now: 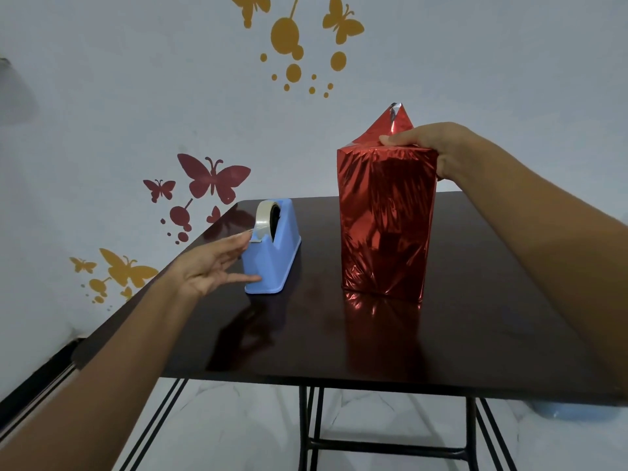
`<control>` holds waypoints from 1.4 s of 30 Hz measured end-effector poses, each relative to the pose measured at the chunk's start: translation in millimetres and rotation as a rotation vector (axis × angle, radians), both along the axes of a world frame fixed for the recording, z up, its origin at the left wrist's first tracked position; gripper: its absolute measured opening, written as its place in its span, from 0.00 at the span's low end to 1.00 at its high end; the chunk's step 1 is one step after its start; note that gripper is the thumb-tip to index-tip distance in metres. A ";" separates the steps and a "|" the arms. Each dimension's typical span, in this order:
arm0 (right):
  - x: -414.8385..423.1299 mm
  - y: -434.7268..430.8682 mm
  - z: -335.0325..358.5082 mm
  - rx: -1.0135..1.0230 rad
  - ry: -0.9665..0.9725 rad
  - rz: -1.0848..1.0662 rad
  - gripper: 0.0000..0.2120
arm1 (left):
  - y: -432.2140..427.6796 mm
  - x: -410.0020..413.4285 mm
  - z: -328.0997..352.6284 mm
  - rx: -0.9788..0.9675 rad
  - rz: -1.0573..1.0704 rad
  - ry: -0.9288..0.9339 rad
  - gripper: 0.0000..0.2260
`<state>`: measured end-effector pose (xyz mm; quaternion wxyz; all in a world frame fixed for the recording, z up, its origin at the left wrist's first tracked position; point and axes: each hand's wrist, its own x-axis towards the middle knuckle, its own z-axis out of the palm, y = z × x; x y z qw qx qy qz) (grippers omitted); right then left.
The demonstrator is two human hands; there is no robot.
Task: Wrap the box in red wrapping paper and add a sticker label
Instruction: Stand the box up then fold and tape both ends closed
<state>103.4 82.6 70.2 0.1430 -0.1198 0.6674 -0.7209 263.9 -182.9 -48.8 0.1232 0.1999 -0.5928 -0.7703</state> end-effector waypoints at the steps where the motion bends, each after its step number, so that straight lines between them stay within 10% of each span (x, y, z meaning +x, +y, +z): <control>1: -0.3 -0.4 0.2 -0.001 0.003 -0.006 0.18 | 1.0 1.0 -2.2 0.008 0.003 0.016 0.05; 25: -7.5 -1.0 -5.5 -0.012 0.002 0.025 0.15 | 37.1 18.6 -40.6 -0.136 0.413 -0.012 0.07; 30: -19.9 -3.1 -10.8 -0.070 -0.005 0.020 0.34 | 96.6 31.8 31.0 -0.348 0.171 0.252 0.10; 42: -23.7 -2.8 -13.6 -0.041 0.045 -0.064 0.28 | 152.8 -85.4 113.2 -0.545 0.122 0.423 0.04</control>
